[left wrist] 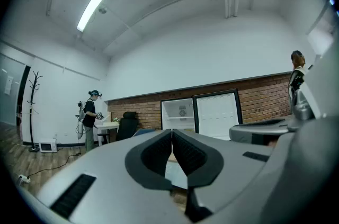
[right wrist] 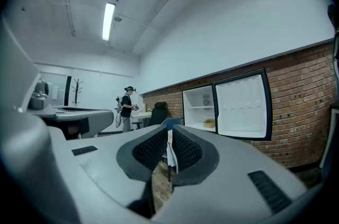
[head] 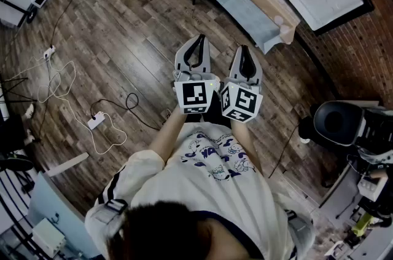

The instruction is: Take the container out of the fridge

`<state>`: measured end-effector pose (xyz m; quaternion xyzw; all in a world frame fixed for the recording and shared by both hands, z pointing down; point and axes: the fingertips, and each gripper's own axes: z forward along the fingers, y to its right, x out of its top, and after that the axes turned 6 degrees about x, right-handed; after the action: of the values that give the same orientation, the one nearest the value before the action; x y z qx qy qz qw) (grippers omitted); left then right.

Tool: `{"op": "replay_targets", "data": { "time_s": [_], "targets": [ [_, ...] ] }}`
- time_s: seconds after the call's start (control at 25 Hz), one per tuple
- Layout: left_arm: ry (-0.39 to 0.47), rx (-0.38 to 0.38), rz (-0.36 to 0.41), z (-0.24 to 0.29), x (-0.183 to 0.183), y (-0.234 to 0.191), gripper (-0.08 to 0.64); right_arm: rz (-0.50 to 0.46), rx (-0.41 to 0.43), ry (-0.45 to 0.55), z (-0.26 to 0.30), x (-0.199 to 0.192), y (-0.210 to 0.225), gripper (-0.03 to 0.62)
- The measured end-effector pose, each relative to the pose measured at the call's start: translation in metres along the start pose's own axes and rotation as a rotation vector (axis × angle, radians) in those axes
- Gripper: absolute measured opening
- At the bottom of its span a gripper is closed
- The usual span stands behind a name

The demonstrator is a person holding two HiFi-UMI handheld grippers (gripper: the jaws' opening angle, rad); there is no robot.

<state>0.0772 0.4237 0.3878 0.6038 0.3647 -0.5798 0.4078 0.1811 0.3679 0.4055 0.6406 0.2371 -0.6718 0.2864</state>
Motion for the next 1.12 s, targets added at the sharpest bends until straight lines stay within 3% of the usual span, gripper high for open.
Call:
{"op": "replay_targets", "data": {
  "time_s": [0.68,1.12],
  "targets": [
    [-0.025,-0.008,-0.003,0.024,-0.009,0.005,0.019,0.036,-0.033,-0.010,0.017,-0.005,0.022,0.049],
    [-0.049,-0.002,-0.001,0.077,-0.021,-0.001,0.020,0.070,-0.087,-0.040,0.070,-0.016,0.052,0.049]
  ]
}}
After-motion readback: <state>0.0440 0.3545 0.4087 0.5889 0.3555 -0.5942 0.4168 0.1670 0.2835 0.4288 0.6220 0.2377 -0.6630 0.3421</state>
